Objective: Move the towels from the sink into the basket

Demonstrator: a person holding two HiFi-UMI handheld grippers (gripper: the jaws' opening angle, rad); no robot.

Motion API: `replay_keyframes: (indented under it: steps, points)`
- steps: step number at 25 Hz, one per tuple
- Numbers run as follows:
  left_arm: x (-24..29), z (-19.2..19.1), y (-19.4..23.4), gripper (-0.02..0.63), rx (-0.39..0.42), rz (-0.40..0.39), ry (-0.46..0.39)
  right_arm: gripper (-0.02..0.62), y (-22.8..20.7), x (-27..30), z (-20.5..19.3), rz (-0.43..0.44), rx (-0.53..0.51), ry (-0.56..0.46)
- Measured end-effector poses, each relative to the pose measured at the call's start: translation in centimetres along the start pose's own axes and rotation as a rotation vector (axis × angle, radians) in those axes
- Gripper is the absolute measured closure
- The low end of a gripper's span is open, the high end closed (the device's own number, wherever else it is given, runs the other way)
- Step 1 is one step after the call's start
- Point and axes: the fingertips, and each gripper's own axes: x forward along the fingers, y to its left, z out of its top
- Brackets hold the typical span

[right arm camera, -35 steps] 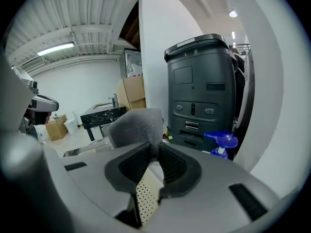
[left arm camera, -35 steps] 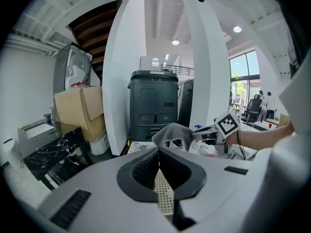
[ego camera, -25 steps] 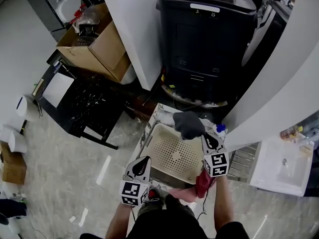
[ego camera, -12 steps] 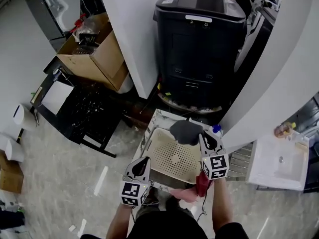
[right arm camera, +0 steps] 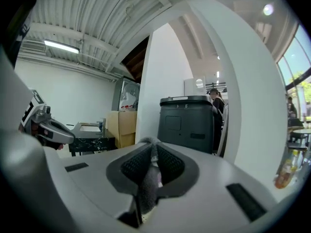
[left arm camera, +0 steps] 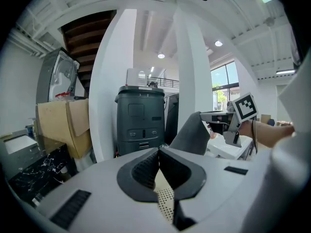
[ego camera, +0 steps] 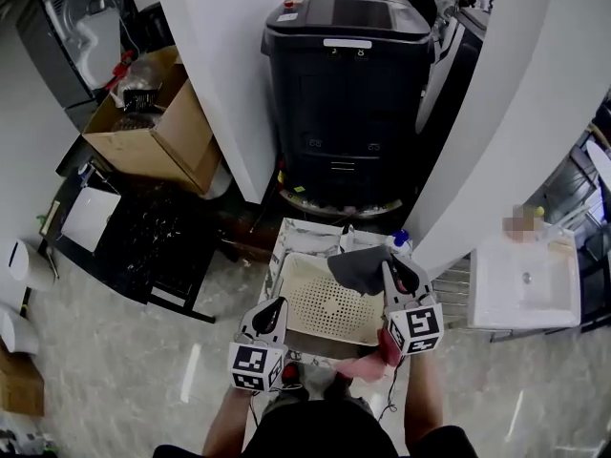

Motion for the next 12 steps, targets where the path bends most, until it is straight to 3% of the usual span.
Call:
replay_keyframes:
  steps: [12]
  points:
    - [0.7, -1.1, 0.7, 0.598, 0.0, -0.111, 0.024, 0.546, 2.8, -3.7, -1.9, -0.094, 0.042, 0.065]
